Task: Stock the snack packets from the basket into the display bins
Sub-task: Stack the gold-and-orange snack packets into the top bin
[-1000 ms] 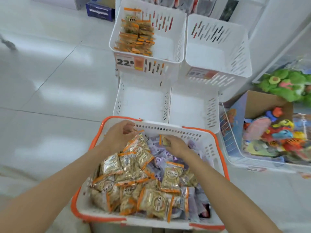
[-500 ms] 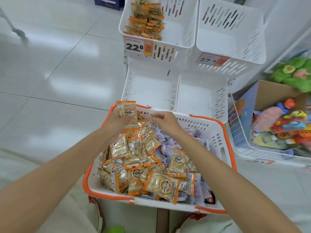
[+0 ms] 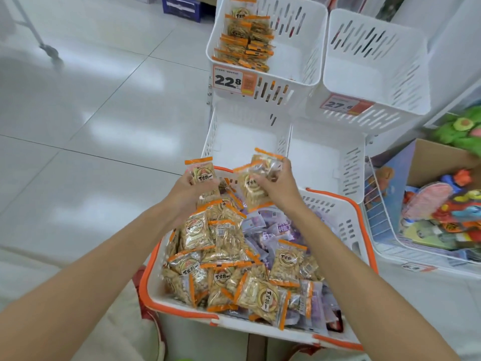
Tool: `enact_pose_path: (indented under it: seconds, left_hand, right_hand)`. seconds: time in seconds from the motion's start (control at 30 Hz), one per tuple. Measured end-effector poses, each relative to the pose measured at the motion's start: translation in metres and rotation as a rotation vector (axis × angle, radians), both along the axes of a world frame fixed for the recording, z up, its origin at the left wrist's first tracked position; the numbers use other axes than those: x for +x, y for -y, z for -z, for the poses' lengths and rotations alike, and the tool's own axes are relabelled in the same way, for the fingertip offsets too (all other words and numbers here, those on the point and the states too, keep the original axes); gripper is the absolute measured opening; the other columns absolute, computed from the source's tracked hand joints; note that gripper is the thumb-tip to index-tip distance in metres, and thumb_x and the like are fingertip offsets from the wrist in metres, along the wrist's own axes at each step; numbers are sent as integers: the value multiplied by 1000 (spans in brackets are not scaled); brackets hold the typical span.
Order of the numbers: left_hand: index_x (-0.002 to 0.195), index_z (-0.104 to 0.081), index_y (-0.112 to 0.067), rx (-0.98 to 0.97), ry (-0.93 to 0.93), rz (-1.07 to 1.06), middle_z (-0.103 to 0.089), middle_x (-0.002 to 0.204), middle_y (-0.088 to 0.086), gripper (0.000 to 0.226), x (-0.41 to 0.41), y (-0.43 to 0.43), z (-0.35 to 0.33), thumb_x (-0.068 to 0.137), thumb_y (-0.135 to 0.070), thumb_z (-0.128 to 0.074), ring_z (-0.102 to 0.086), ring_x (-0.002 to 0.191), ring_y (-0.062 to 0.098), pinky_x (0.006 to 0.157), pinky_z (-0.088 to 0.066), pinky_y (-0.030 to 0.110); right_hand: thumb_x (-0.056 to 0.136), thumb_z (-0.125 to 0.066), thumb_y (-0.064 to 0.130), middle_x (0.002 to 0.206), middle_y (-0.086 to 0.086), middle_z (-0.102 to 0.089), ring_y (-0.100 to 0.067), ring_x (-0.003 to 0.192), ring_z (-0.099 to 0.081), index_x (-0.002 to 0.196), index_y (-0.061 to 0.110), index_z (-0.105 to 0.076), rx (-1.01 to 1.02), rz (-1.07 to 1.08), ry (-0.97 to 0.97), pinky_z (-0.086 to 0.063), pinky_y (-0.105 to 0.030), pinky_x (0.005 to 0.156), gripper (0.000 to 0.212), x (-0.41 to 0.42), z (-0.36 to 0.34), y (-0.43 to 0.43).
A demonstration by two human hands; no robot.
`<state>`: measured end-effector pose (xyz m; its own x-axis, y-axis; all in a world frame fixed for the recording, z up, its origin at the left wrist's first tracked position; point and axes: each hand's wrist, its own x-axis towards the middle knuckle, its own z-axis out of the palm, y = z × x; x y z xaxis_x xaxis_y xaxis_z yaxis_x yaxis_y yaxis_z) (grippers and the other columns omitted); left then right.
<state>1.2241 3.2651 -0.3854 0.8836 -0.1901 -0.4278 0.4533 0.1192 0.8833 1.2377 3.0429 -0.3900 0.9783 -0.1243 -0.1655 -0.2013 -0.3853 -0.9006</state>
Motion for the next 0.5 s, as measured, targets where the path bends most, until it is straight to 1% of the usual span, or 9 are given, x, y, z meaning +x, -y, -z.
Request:
enact_pose_path:
  seconds: [0.07, 0.17, 0.27, 0.33, 0.37, 0.4, 0.43, 0.47, 0.5]
  left_hand:
    - [128, -52, -17, -137, 2, 51, -68, 119, 8, 52, -3, 12, -7, 80, -17, -73, -71, 96, 20, 84, -59, 44]
    - [131, -51, -18, -221, -15, 149, -67, 124, 6, 57, -3, 25, -15, 80, -15, -75, -67, 110, 23, 89, -54, 58]
    - [137, -46, -21, -208, 16, 207, -61, 131, 6, 65, 1, 32, -24, 81, -9, -76, -65, 114, 25, 88, -55, 57]
    - [138, -43, -25, -134, 47, 214, -62, 128, 8, 74, 7, 35, -31, 76, -7, -80, -68, 108, 26, 84, -58, 49]
    - [138, -42, -25, -75, 70, 232, -63, 125, 10, 77, 11, 35, -35, 75, -8, -83, -69, 104, 27, 80, -59, 44]
    - [139, -41, -25, -7, 110, 273, -65, 121, 11, 80, 15, 36, -40, 73, -12, -85, -70, 102, 28, 77, -60, 42]
    - [141, -41, -25, 67, 164, 323, -67, 117, 12, 84, 19, 37, -45, 70, -16, -86, -71, 100, 28, 77, -60, 44]
    - [143, -37, -25, 145, 218, 375, -69, 113, 11, 88, 24, 37, -51, 70, -19, -85, -71, 97, 28, 79, -60, 46]
    - [147, -30, -25, 222, 262, 415, -69, 108, 11, 93, 29, 38, -57, 72, -18, -84, -71, 93, 27, 81, -60, 46]
  right_hand:
    - [94, -66, 26, 105, -8, -67, -21, 89, -70, 131, 19, -40, 137, -30, 35, -60, -34, 70, 46, 2, -26, -5]
    - [99, -57, 27, 92, -2, -68, -16, 81, -67, 103, 17, -55, 225, -117, 34, -55, -32, 71, 11, -1, -44, -26]
    - [100, -55, 28, 92, -5, -66, -14, 81, -63, 92, 16, -62, 236, -176, 11, -51, -33, 75, 16, 1, -52, -30]
    - [96, -59, 36, 107, -1, -66, -10, 92, -64, 107, 20, -64, 185, -237, -26, -53, -29, 80, 20, 2, -60, -24]
    - [95, -61, 38, 121, 2, -60, -9, 103, -60, 126, 24, -57, 161, -268, -49, -53, -24, 81, 35, 4, -64, -21]
    - [96, -60, 36, 130, 7, -49, -8, 110, -55, 144, 28, -41, 146, -296, -75, -51, -16, 80, 52, 3, -70, -18]
    - [97, -59, 30, 133, 10, -42, -6, 113, -51, 153, 31, -23, 147, -319, -89, -48, -11, 78, 66, 4, -76, -14]
    - [97, -60, 24, 132, 11, -41, -6, 113, -51, 155, 33, -13, 145, -339, -81, -48, -12, 80, 75, 6, -84, -10]
    - [95, -63, 18, 131, 12, -45, -6, 112, -55, 155, 36, -11, 145, -357, -65, -49, -16, 85, 81, 11, -93, -4]
